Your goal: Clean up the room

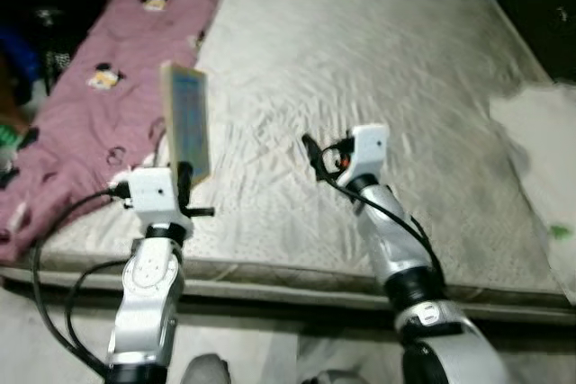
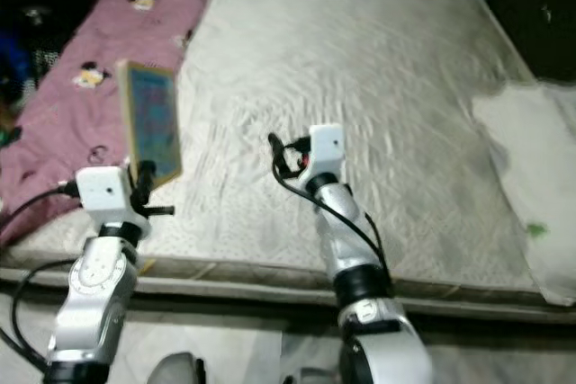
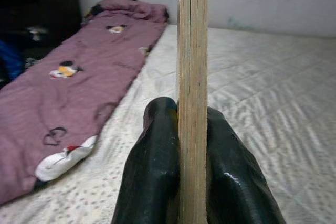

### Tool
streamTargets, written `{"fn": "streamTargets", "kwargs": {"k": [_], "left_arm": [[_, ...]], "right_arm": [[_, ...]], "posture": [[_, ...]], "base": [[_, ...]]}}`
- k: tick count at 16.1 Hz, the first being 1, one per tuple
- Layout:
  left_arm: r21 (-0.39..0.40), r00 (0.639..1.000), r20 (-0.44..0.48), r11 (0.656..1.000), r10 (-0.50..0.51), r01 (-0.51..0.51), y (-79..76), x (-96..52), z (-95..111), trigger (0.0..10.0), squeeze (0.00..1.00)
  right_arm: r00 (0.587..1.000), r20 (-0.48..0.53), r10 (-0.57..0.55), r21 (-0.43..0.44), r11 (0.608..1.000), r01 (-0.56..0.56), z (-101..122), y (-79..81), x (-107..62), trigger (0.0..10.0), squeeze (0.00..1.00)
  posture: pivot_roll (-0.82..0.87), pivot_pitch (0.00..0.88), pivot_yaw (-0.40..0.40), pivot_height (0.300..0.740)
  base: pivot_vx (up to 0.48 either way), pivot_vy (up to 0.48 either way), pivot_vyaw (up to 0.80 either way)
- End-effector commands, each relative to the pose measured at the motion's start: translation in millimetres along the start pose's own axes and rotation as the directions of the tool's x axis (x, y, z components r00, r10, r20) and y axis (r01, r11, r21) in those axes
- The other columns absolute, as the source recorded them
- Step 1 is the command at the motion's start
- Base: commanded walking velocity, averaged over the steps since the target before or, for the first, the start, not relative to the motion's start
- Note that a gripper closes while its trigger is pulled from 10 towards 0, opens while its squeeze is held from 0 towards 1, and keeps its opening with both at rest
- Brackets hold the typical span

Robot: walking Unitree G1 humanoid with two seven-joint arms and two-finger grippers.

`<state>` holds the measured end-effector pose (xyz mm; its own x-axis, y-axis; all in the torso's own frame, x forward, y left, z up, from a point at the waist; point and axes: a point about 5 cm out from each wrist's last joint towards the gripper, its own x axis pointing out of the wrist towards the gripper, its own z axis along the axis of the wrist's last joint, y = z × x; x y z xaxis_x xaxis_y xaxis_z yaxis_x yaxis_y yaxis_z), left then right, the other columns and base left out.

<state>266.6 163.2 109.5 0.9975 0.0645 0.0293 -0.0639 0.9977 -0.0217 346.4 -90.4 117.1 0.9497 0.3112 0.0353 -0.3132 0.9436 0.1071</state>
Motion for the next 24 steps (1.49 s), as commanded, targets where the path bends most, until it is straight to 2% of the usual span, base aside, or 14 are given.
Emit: {"fn": "streamTargets", "kwargs": {"k": [1, 4, 6, 9, 11, 24], "left_arm": [[0.009, 0.998, 0.062, 1.0, 0.02, -0.02, 4.3, 0.5, 10.3, 10.0, 0.0], [0.017, 0.997, 0.053, 0.999, 0.05, -0.051, 5.5, 1.1, 9.4, 10.0, 0.0], [0.006, 0.998, 0.055, 0.999, 0.033, -0.034, 4.4, 1.2, 9.8, 10.0, 0.0], [0.026, 0.998, 0.058, 0.999, 0.023, -0.025, 2.9, 0.5, 10.0, 10.0, 0.0], [0.026, 0.998, 0.057, 0.999, 0.018, -0.019, 2.2, 0.4, 9.9, 10.0, 0.0], [0.009, 0.998, 0.056, 1.0, 0.021, -0.021, 1.3, 0.7, 10.3, 10.0, 0.0]], "right_arm": [[1.0, -0.024, 0.013, 0.004, 1.0, -0.013, -4.5, 3.9, -0.2, 10.0, 0.0], [1.0, -0.027, -0.005, 0.025, 1.0, 0.006, -6.3, 0.0, -1.5, 10.0, 0.0], [1.0, -0.025, -0.011, 0.023, 1.0, 0.012, -5.8, -1.1, -1.1, 10.0, 0.0], [0.999, -0.039, -0.012, 0.024, 1.0, 0.013, -7.7, -1.5, -1.4, 10.0, 0.0], [0.999, -0.034, -0.008, 0.023, 1.0, 0.009, -7.5, -1.5, -1.1, 10.0, 0.0], [0.999, -0.044, -0.013, 0.0, 1.0, 0.013, -8.7, -1.8, -0.8, 10.0, 0.0]], "posture": [[-0.04, 0.094, -0.004, 0.74], [-0.04, 0.094, -0.005, 0.74], [-0.04, 0.094, -0.005, 0.74], [-0.04, 0.09, -0.004, 0.74], [-0.04, 0.09, -0.004, 0.74], [-0.04, 0.089, -0.01, 0.74]], "base": [[0.262, 0.0, 0.0], [0.0, 0.0, 0.0], [0.0, 0.0, 0.0], [0.0, 0.0, -0.71], [0.0, -0.351, -0.58], [0.0, -0.388, 0.0]]}}
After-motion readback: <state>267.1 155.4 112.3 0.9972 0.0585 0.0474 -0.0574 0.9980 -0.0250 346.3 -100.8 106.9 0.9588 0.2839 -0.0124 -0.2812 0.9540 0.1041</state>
